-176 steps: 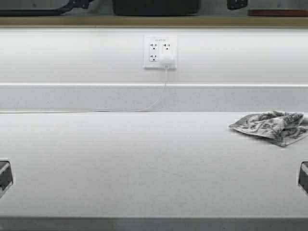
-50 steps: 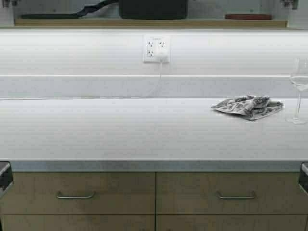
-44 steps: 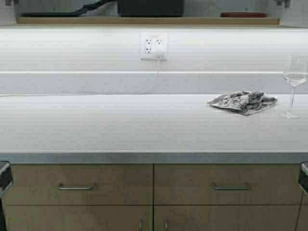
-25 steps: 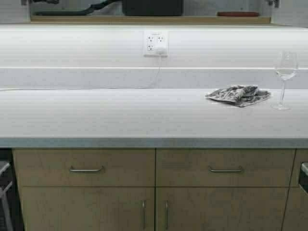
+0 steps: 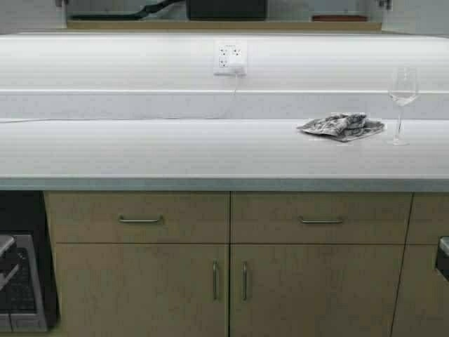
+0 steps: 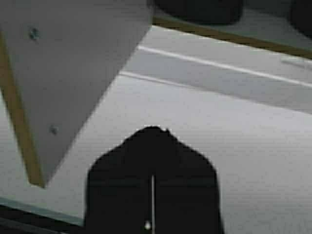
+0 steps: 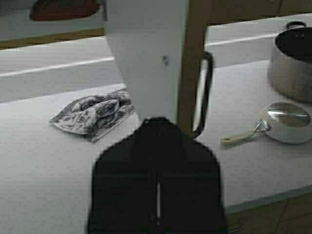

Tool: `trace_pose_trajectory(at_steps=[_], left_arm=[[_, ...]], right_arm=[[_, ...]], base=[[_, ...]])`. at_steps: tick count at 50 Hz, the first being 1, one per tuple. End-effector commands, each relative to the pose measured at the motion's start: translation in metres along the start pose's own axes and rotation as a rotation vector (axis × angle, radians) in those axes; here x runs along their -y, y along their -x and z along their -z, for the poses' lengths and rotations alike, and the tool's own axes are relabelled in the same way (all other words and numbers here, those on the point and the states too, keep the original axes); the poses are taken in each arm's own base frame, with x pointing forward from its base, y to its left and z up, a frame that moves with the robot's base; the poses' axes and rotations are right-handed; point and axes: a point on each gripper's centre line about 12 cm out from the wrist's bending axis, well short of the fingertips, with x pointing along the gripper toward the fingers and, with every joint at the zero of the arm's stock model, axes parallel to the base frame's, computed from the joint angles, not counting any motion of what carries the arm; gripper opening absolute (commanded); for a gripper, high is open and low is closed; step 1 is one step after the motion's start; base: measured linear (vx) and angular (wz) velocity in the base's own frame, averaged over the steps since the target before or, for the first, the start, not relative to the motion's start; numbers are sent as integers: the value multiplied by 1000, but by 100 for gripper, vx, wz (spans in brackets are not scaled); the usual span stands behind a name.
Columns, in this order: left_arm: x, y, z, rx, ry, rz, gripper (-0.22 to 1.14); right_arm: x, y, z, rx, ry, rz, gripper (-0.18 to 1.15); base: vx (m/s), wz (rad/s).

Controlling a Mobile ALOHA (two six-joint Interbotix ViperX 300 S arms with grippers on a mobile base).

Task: Open the cabinet, put the pot inside, then close it

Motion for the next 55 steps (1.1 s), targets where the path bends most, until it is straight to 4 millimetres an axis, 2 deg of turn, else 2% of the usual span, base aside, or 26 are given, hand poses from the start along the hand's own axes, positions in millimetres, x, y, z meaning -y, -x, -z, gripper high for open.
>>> trace_pose_trajectory(at_steps=[1,6,11,15,27,31,40,55], left_arm=[[-51,-15,-63,84,-21,-132,4],[-78,-37,-85,86,-23,-186,4],[-98,-58,-100,101,-20,-216,4],[-101,-70,-111,127,-28,-217,4],[-105,-99,-143,208,-47,-209,4],[-106,-109,-146,214,-46,-206,4],[-95,-126,-144,197,-43,-172,4],[-53,-140,-142,202,-45,-87,4]], right_arm=[[39,-15,-48,111,2,98,8],[56,-33,-73,146,4,138,7],[62,-57,-95,173,6,149,7],[65,-70,-106,177,9,158,7],[72,-91,-134,197,32,183,7],[74,-97,-139,195,34,190,7],[69,-110,-140,183,28,183,7],[31,-130,-129,159,26,104,7]], base=[[-20,1],[-16,1],[-10,0],[-5,-1],[2,1],[6,-1],[5,-1],[2,0]])
